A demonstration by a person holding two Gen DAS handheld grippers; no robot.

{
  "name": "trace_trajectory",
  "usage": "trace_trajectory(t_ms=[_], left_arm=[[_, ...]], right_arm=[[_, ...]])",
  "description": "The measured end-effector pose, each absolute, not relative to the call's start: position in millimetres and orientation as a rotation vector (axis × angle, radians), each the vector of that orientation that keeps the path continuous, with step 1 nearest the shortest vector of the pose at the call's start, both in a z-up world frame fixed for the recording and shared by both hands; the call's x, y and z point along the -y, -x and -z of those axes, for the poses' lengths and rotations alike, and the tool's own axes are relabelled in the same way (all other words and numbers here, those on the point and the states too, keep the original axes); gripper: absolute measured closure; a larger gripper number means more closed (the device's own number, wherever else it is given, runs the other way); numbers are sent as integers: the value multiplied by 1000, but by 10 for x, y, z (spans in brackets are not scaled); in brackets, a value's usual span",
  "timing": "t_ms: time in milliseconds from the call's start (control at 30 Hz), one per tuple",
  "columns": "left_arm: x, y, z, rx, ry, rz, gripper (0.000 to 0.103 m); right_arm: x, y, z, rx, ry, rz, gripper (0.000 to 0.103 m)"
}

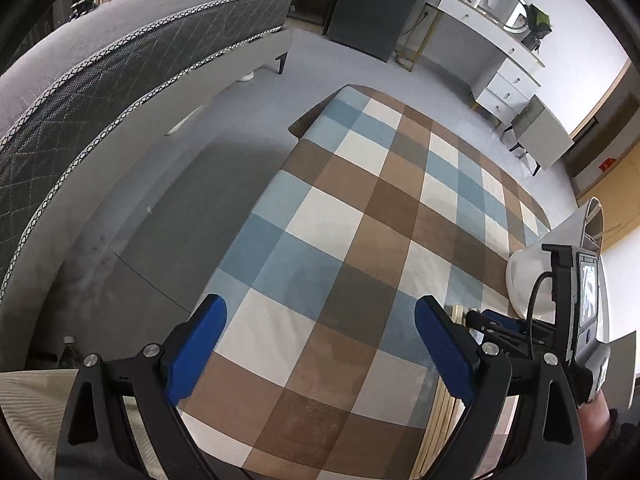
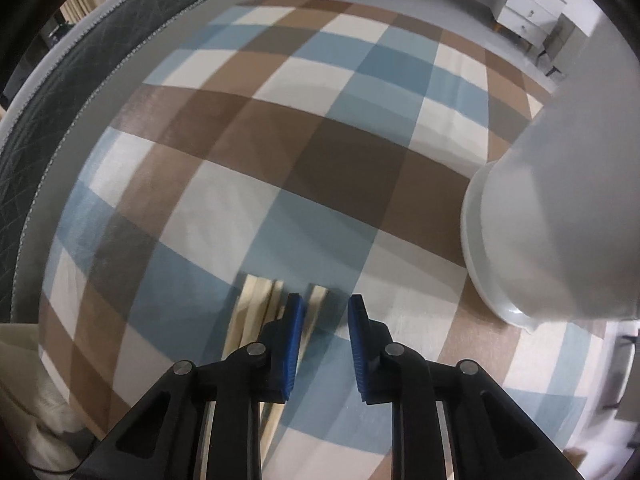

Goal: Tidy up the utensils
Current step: 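Lower the right tool onto the chopstick pile and grasp another chopstick, then grasp a chopstick with the left tool while the right tool lifts its chopstick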

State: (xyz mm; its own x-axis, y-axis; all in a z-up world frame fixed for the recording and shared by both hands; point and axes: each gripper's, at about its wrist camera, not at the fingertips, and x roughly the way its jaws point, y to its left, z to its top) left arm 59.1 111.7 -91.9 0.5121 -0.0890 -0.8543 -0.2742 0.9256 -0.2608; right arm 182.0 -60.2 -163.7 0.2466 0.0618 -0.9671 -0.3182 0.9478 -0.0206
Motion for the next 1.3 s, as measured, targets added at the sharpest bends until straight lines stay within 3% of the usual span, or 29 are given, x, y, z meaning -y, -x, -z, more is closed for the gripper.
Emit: trace_trajectory(t_ms=[133, 200, 533, 833, 1300], left_arm=[[-1117, -624, 934, -1046, 388, -111, 11], [-1124, -623, 954, -1056, 388, -117, 11], [-959, -696, 1087, -1127, 361, -107, 11], [-451, -797, 1331, -1247, 238, 24, 11], [13, -968, 1487, -1273, 140, 57, 11]], right_arm=[[567, -1840, 1633, -1296, 231, -255, 85], [545, -1843, 1612, -1295, 230, -266, 96], [720, -1598, 1397, -1172, 128, -275, 98], [1435, -1145, 805, -933, -249, -316, 98], [2231, -920, 675, -794, -537, -298, 98]])
